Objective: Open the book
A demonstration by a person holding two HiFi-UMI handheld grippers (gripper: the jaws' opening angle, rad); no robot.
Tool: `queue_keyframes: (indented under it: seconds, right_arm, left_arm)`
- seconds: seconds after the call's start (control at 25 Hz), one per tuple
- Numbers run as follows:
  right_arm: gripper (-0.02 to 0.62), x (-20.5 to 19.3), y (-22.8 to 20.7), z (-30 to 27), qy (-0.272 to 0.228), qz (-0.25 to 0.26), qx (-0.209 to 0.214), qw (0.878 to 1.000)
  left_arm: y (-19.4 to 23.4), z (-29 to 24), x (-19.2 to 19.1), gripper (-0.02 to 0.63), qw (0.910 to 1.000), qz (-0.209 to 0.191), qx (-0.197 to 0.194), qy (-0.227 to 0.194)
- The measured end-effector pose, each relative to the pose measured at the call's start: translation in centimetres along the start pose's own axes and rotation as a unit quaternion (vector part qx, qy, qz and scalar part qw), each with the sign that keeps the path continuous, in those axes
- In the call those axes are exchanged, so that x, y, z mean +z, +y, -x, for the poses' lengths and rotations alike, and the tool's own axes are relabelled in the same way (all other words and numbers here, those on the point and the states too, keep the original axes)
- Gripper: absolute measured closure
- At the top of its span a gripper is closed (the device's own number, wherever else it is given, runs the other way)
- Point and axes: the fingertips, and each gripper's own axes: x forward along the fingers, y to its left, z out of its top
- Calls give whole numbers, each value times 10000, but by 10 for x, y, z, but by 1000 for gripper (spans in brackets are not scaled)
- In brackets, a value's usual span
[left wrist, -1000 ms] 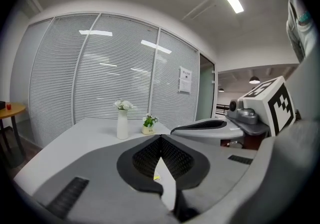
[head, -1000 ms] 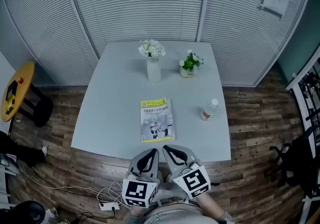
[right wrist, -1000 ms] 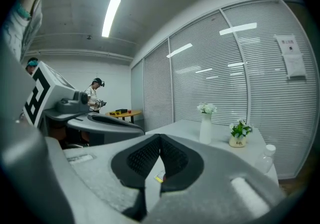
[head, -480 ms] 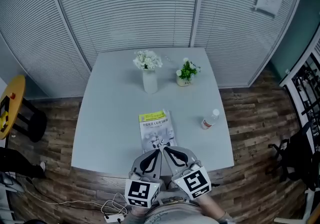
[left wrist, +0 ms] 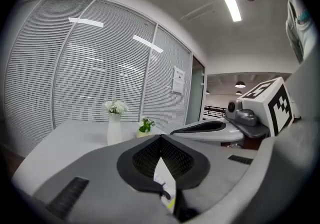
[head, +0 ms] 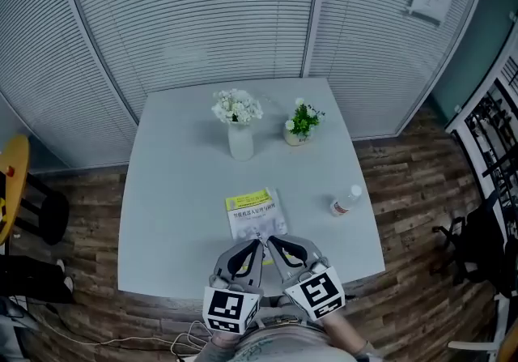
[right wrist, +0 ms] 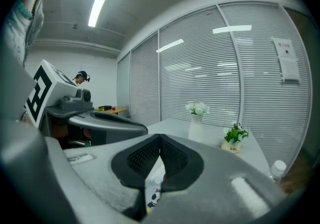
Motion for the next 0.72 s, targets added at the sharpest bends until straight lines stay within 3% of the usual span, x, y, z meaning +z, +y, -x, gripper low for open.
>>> queue_keyframes:
  seconds: [0.72]
  right_arm:
    - [594,-3,-7,-41,6,-162,-485,9987]
  left_arm:
    - [39,-18,-5,609,9987,13,-505,35]
